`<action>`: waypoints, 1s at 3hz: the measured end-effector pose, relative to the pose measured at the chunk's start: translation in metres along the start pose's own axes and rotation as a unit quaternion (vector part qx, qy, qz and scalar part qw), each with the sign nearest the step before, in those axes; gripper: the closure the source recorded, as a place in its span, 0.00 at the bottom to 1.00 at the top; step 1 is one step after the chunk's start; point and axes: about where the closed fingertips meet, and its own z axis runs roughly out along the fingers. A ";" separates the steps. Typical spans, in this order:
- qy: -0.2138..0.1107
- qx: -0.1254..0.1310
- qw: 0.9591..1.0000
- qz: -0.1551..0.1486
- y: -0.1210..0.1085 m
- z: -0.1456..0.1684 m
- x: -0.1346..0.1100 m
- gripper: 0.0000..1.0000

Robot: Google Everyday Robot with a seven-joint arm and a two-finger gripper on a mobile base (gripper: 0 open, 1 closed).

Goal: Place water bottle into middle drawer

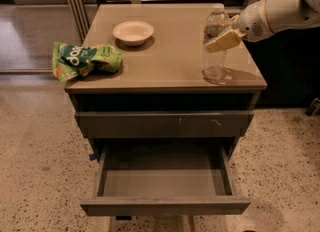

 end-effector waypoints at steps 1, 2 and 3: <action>-0.016 -0.030 0.999 -0.013 0.028 -0.021 -0.010 1.00; -0.029 -0.058 0.998 -0.018 0.065 -0.049 -0.021 1.00; -0.032 -0.125 0.991 0.016 0.135 -0.084 -0.032 1.00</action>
Offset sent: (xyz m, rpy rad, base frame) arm -0.1448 0.0105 0.0668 0.0894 0.0359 0.1847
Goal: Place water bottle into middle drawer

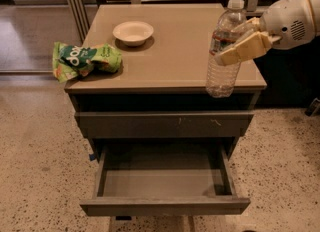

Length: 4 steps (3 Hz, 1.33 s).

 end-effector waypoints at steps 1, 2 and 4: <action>0.000 0.003 1.000 -0.004 -0.005 0.003 0.000 1.00; 0.006 0.003 1.000 -0.004 0.011 0.010 0.018 1.00; 0.005 0.035 0.999 -0.017 0.077 0.046 0.125 1.00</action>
Offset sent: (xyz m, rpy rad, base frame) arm -0.0556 -0.0027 -0.0659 -0.0463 -0.0004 -0.0081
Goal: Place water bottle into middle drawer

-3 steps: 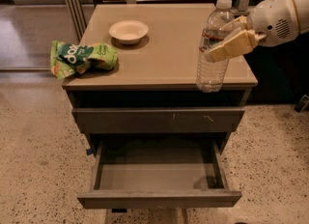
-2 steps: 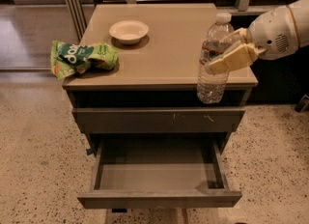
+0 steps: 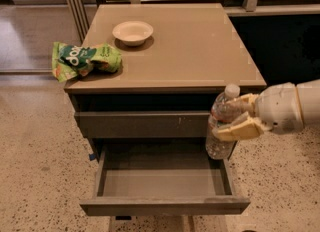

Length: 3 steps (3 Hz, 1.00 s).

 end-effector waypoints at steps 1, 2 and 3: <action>0.013 -0.021 1.000 0.017 0.022 0.016 0.026 1.00; 0.013 -0.021 1.000 0.017 0.022 0.016 0.026 1.00; 0.016 -0.013 1.000 -0.003 0.020 0.027 0.042 1.00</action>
Offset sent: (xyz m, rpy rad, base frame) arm -0.0199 0.0051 -0.0308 -0.0092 0.0551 0.0136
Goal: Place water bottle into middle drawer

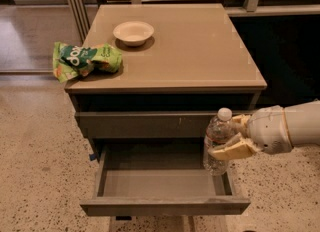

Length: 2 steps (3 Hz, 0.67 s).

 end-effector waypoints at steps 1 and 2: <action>-0.023 0.017 0.999 -0.035 -0.008 0.042 0.035 1.00; -0.078 0.015 0.996 -0.049 -0.025 0.106 0.075 1.00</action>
Offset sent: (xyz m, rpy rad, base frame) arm 0.0700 0.0499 -0.1777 0.2020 -0.2138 0.0456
